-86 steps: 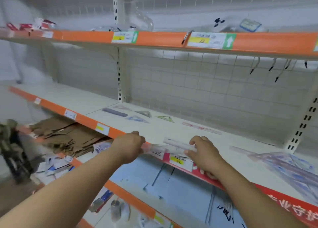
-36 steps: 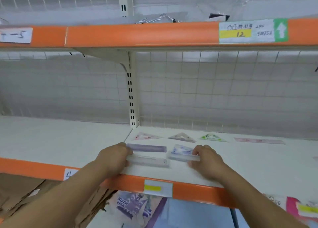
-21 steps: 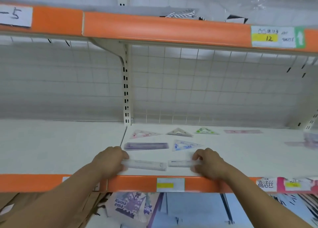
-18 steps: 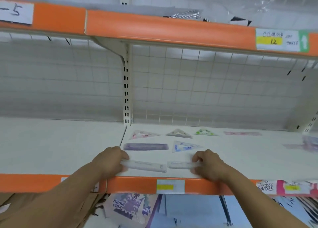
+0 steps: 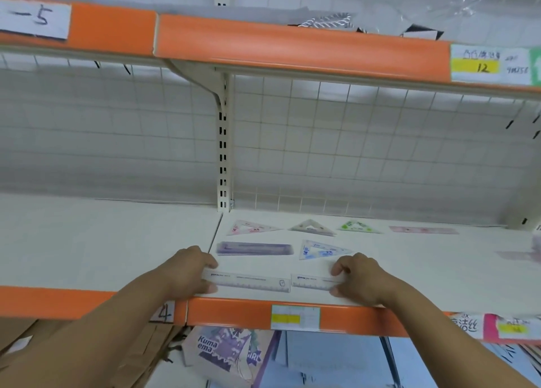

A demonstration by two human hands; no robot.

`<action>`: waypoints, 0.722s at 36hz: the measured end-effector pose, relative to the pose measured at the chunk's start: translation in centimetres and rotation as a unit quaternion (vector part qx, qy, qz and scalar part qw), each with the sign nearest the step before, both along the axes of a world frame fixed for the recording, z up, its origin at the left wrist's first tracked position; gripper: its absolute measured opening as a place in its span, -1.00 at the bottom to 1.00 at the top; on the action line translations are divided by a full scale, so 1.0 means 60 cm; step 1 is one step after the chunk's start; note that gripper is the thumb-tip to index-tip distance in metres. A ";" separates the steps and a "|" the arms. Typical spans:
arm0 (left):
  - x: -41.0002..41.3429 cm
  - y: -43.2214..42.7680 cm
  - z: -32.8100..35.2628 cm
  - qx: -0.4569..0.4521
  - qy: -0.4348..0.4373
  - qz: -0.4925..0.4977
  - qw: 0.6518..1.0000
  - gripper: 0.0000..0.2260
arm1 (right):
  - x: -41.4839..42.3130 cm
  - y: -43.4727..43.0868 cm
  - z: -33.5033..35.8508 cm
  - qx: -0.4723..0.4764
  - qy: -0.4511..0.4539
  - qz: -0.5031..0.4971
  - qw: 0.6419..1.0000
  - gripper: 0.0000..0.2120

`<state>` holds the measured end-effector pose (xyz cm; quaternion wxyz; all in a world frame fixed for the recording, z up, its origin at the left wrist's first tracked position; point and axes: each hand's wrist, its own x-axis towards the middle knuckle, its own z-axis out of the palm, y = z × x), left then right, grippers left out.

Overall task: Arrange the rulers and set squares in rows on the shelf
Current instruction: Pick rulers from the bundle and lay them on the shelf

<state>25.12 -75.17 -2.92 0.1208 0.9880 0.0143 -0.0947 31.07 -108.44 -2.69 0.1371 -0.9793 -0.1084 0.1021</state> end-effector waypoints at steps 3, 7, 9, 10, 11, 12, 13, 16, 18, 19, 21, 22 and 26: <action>-0.008 0.017 0.005 0.022 0.004 0.033 0.999 -0.51 | 0.001 0.015 0.003 0.015 -0.011 0.012 1.000 -0.63; -0.018 0.041 0.008 0.056 0.017 0.083 0.995 -0.48 | 0.000 0.048 0.002 0.042 -0.037 0.034 0.998 -0.72; -0.022 0.050 0.008 0.062 0.020 0.105 0.992 -0.47 | -0.002 0.067 0.001 0.048 -0.048 0.051 0.996 -0.73; -0.024 0.054 0.008 0.066 0.022 0.116 0.991 -0.46 | -0.002 0.077 0.001 0.050 -0.052 0.062 0.995 -0.71; -0.027 0.055 0.008 0.070 0.024 0.125 0.989 -0.46 | -0.004 0.087 0.001 0.053 -0.054 0.073 0.994 -0.70; -0.029 0.056 0.008 0.075 0.025 0.131 0.988 -0.45 | -0.006 0.097 0.000 0.056 -0.056 0.084 0.993 -0.70; -0.030 0.056 0.007 0.078 0.025 0.136 0.987 -0.45 | -0.007 0.107 0.000 0.060 -0.060 0.095 0.992 -0.70; -0.036 0.056 0.003 0.080 0.020 0.142 0.986 -0.46 | -0.012 0.134 -0.002 0.075 -0.074 0.122 0.987 -0.71; -0.038 0.055 0.001 0.079 0.019 0.143 0.986 -0.47 | -0.016 0.150 -0.003 0.083 -0.078 0.135 0.984 -0.72; -0.039 0.053 0.001 0.078 0.019 0.145 0.986 -0.48 | -0.017 0.157 -0.004 0.081 -0.076 0.141 0.984 -0.72; -0.040 0.052 0.002 0.077 0.017 0.146 0.986 -0.49 | -0.018 0.168 -0.007 0.068 -0.073 0.152 0.983 -0.71; -0.040 0.052 0.002 0.077 0.016 0.146 0.986 -0.50 | -0.018 0.173 -0.008 0.060 -0.071 0.156 0.983 -0.71; -0.040 0.049 0.003 0.076 0.018 0.148 0.986 -0.51 | -0.017 0.185 -0.013 0.042 -0.060 0.165 0.984 -0.68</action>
